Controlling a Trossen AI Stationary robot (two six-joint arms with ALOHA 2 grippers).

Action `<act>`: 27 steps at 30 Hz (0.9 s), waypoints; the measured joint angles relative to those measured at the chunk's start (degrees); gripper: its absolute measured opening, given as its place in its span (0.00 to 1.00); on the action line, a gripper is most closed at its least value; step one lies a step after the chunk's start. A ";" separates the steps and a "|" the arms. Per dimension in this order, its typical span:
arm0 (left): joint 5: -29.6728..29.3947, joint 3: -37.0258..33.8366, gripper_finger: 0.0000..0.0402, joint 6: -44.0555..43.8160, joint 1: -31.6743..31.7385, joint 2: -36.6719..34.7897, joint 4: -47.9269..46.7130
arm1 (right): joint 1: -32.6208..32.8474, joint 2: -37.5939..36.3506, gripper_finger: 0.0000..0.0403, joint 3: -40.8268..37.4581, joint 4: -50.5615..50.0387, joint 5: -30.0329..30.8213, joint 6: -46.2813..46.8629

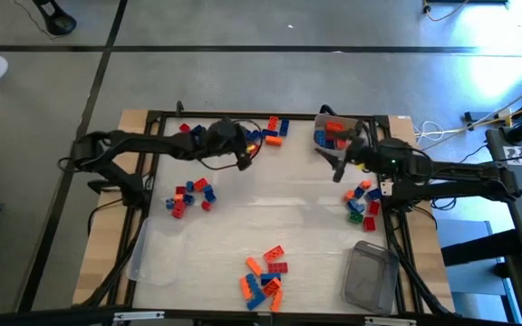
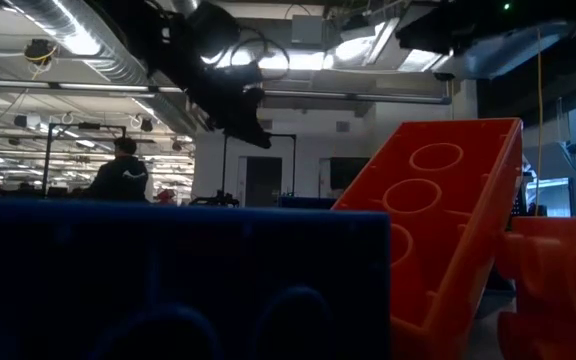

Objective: Sort blocks by size
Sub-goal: Put the red game piece into the gray bin

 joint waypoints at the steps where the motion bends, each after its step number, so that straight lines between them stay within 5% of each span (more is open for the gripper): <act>1: 0.04 0.26 0.04 -0.59 0.63 0.48 0.07 | 0.00 -0.42 0.66 0.00 0.59 0.26 -0.57; 14: 2.64 3.38 0.53 -8.99 3.36 7.96 -4.62 | 0.00 -1.11 0.66 0.04 2.92 0.77 -4.93; 27: 2.82 8.28 0.57 -11.94 4.72 16.99 -10.83 | 0.00 -1.09 0.66 0.04 1.93 0.75 -4.93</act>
